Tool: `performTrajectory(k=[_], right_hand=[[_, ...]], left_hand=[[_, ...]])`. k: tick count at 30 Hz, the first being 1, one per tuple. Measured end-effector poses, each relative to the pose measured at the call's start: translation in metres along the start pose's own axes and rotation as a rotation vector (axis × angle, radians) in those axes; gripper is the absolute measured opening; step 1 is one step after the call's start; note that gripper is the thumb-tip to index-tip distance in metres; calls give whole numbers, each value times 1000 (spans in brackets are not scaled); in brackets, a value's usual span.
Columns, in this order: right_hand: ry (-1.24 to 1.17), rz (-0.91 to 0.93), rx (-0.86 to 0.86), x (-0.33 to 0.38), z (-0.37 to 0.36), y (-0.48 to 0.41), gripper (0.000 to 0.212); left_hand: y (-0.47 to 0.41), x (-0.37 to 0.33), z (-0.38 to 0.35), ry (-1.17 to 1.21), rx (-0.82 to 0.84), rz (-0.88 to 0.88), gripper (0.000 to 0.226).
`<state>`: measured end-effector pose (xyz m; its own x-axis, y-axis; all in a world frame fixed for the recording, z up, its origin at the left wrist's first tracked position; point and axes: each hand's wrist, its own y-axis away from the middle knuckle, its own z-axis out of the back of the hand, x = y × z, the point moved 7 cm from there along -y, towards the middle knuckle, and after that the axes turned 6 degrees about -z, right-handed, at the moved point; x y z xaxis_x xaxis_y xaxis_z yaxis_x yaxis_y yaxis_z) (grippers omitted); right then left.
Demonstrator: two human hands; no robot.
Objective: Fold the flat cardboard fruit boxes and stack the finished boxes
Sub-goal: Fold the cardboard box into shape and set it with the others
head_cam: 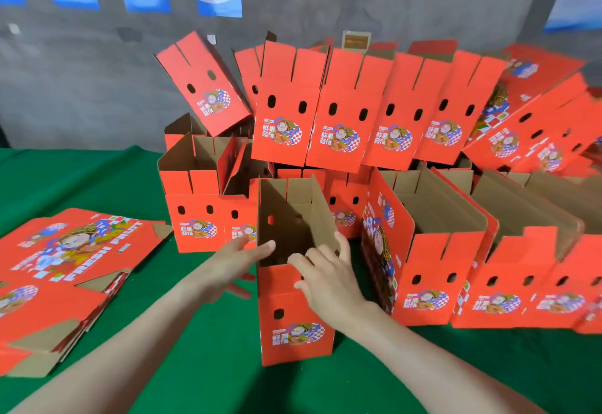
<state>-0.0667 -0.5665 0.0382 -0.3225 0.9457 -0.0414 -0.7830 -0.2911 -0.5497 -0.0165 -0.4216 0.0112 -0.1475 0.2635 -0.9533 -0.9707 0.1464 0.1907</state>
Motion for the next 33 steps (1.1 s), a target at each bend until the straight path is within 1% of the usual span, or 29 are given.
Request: performTrajectory(k=[2, 3, 5, 7, 10, 12, 14, 15, 16, 17, 18, 19, 20, 21, 22, 23, 24, 25, 27, 28, 31, 33], right_hand=[[-16, 95, -6, 1, 1, -1, 41], [-29, 124, 3, -2, 2, -1, 42], [-43, 132, 29, -16, 2, 2, 42], [-37, 113, 50, -37, 2, 6, 42], [24, 30, 91, -67, 1, 8, 48], [110, -73, 80, -93, 0, 4, 51], [166, -192, 114, -120, -1, 0, 44], [167, -254, 173, -133, -4, -1, 37], [166, -299, 201, -142, -6, -1, 34], [158, -337, 184, -147, -5, 2, 36], [140, -362, 161, -150, -6, 6, 42], [95, -363, 99, -146, -5, 11, 48], [15, -302, -24, -136, -1, 16, 48], [-64, -219, -100, -125, 1, 23, 45], [-111, -99, -102, -112, -4, 31, 40], [-116, -12, -28, -101, -10, 35, 38], [-118, 24, 101, -96, -21, 36, 40], [-122, -17, 218, -98, -30, 34, 47], [-157, -172, 341, -107, -46, 27, 56], [-164, -212, 360, -109, -51, 22, 56], [-185, -253, 373, -104, -56, 19, 56], [-182, -286, 384, -106, -55, 18, 57]], left_hand=[[-3, -1, -10, 6, -12, -38, 24], [-5, -1, -14, 25, -27, -63, 15], [-10, -1, -23, 85, -36, -90, 16], [-19, -2, -36, 131, 2, -98, 17], [-43, -8, -65, 200, 99, -100, 16], [-58, -16, -91, 285, 216, -108, 14], [-66, -20, -118, 344, 376, -99, 35], [-69, -20, -129, 316, 441, -106, 46], [-71, -19, -136, 276, 472, -121, 53], [-72, -17, -139, 236, 455, -139, 58], [-74, -14, -139, 208, 403, -164, 61], [-76, -12, -136, 191, 338, -190, 61], [-79, -11, -134, 192, 279, -217, 56], [-82, -12, -130, 205, 229, -239, 50], [-85, -15, -127, 226, 190, -259, 46], [-87, -19, -124, 240, 158, -277, 43], [-89, -25, -122, 245, 133, -286, 41], [-90, -30, -121, 247, 123, -280, 40], [-92, -42, -125, 209, 144, -258, 39], [-92, -46, -128, 173, 158, -247, 39], [-93, -57, -131, 136, 208, -214, 37], [-92, -55, -130, 60, 279, -202, 45]])
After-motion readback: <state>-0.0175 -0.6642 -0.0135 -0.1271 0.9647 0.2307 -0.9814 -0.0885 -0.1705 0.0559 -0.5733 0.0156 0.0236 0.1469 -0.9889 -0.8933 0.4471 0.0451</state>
